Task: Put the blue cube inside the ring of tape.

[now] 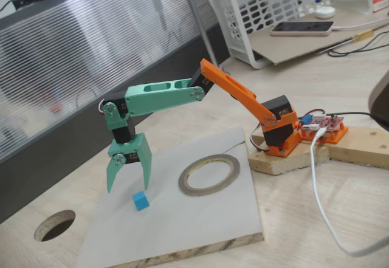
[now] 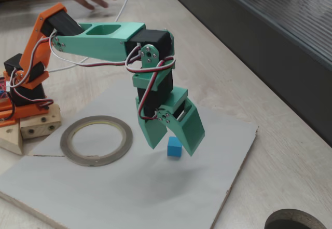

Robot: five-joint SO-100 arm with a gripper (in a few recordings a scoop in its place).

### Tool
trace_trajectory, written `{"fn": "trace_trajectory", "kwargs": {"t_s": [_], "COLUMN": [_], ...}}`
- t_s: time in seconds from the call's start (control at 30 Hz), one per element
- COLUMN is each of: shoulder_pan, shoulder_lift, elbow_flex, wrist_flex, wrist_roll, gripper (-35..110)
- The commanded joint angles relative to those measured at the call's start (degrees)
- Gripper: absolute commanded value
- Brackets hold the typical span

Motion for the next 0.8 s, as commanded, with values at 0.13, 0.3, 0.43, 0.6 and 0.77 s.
{"fn": "trace_trajectory", "kwargs": {"t_s": [0.13, 0.3, 0.43, 0.6, 0.77], "shoulder_pan": [-1.0, -1.0, -1.0, -0.7, -0.8], "shoulder_lift": [1.6, 1.6, 1.5, 1.5, 1.4], "elbow_flex": [-1.3, -1.1, -1.0, -1.0, -1.0], "wrist_flex": [0.8, 1.1, 1.1, 1.1, 1.1], "wrist_roll": [0.1, 0.1, 0.4, 0.4, 0.3], "gripper": [61, 61, 61, 61, 61]}}
